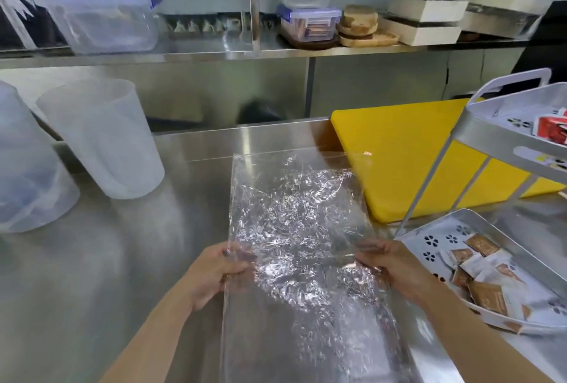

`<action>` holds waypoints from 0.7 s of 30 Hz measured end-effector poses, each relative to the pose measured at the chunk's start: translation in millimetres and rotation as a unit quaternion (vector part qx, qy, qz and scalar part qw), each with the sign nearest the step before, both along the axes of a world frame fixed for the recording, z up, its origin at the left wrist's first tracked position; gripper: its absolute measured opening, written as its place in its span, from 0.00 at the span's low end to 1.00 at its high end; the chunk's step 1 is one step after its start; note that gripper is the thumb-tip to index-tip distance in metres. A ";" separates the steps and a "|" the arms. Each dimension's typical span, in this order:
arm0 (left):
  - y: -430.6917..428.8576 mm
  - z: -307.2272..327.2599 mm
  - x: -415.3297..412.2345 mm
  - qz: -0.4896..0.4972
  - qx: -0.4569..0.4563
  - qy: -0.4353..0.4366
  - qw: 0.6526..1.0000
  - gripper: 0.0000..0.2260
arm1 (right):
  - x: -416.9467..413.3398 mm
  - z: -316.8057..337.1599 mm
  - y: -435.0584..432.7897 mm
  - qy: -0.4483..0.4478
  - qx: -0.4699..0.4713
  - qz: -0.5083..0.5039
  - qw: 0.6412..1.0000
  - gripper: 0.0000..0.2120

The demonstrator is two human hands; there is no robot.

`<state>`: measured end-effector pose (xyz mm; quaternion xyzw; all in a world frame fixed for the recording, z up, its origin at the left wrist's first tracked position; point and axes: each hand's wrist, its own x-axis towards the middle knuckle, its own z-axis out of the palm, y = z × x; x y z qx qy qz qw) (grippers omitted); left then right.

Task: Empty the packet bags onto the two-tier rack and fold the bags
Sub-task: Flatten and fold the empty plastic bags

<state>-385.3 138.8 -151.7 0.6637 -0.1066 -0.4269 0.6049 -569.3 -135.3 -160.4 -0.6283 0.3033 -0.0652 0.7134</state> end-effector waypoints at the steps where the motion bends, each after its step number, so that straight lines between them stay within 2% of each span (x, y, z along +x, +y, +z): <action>1: 1.2 -1.2 1.6 -0.002 0.002 -0.013 1.000 0.08 | -0.7 1.8 0.4 -0.002 0.011 0.001 1.000 0.12; 4: 3.6 1.1 4.8 -0.012 -0.007 -0.030 0.999 0.07 | -0.9 0.9 -2.5 -0.006 0.042 0.006 0.999 0.09; 7: 3.5 1.2 8.6 0.012 -0.034 -0.008 0.999 0.11 | 2.2 -2.2 -5.1 -0.024 0.091 0.003 0.996 0.07; 9: 3.8 -1.3 10.5 0.037 -0.027 -0.033 0.998 0.09 | 3.2 -2.7 -2.5 -0.020 0.091 0.019 0.995 0.13; 11: 1.3 -0.8 8.9 0.049 -0.002 -0.096 0.994 0.11 | 2.3 3.9 1.1 -0.002 0.051 0.026 0.998 0.15; 13: -4.3 -2.1 4.5 0.064 0.008 -0.131 0.989 0.22 | 2.2 3.9 -1.4 0.009 0.005 0.019 1.000 0.22; 15: -9.3 1.1 -1.9 0.060 0.002 -0.154 0.986 0.26 | 0.3 2.2 -2.8 0.019 -0.057 0.044 0.997 0.23; 18: -19.9 8.9 -7.1 -0.011 -0.018 -0.252 0.968 0.27 | -4.0 8.3 -2.3 0.087 -0.157 0.148 0.973 0.20; 21: -29.8 22.4 -10.8 -0.073 -0.047 -0.335 0.938 0.18 | 6.1 28.1 9.0 0.111 -0.212 0.242 0.940 0.25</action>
